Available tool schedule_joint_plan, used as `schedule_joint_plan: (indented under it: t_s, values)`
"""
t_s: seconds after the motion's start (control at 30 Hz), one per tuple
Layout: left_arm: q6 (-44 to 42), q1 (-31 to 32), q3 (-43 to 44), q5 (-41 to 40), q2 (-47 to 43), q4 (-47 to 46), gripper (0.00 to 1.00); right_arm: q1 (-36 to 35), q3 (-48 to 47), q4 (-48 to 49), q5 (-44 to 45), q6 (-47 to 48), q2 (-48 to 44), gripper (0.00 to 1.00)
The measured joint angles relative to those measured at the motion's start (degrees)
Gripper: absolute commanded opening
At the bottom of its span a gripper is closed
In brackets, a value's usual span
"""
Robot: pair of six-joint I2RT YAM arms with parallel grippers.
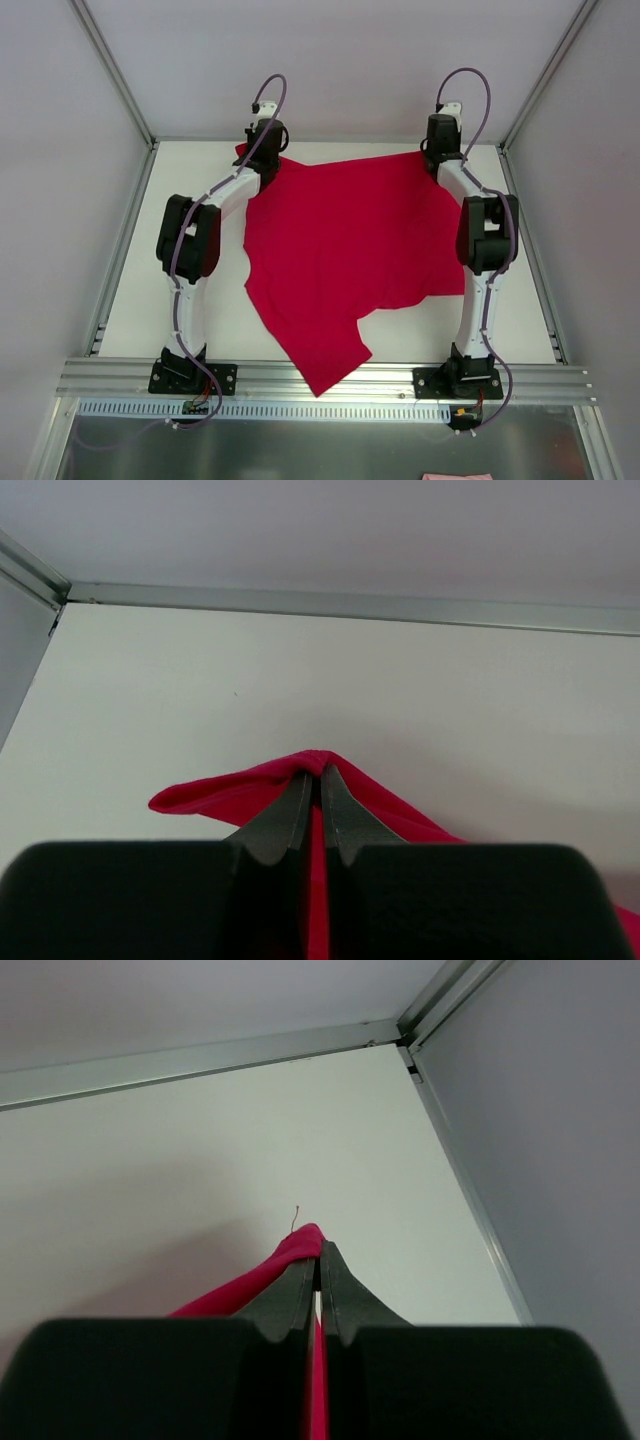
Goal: Fold and stack the t-shirts
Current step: Grap the side of the flattened tshirt furthest away from the robot with both arms, then fold the flattened tshirt in 1/3 of the way
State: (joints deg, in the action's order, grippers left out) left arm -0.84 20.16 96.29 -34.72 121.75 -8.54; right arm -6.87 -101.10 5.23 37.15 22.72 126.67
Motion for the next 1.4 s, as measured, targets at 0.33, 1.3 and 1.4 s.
schedule_joint_plan:
  t_s: [0.33,1.3,1.4]
  values:
    - [2.0,-0.4,0.0,0.7,1.2,-0.2,0.0,3.3,-5.5,-6.4,-11.1,-2.4,2.5,0.01]
    - [16.3,12.0,-10.1,3.8,-19.4,27.7,0.0,2.4,-11.8,-41.8,-25.0,-7.0,-7.4,0.01]
    - [17.0,12.0,-11.8,4.1,-19.8,29.6,0.0,1.9,-11.4,-45.0,-24.8,-7.8,-8.4,0.01]
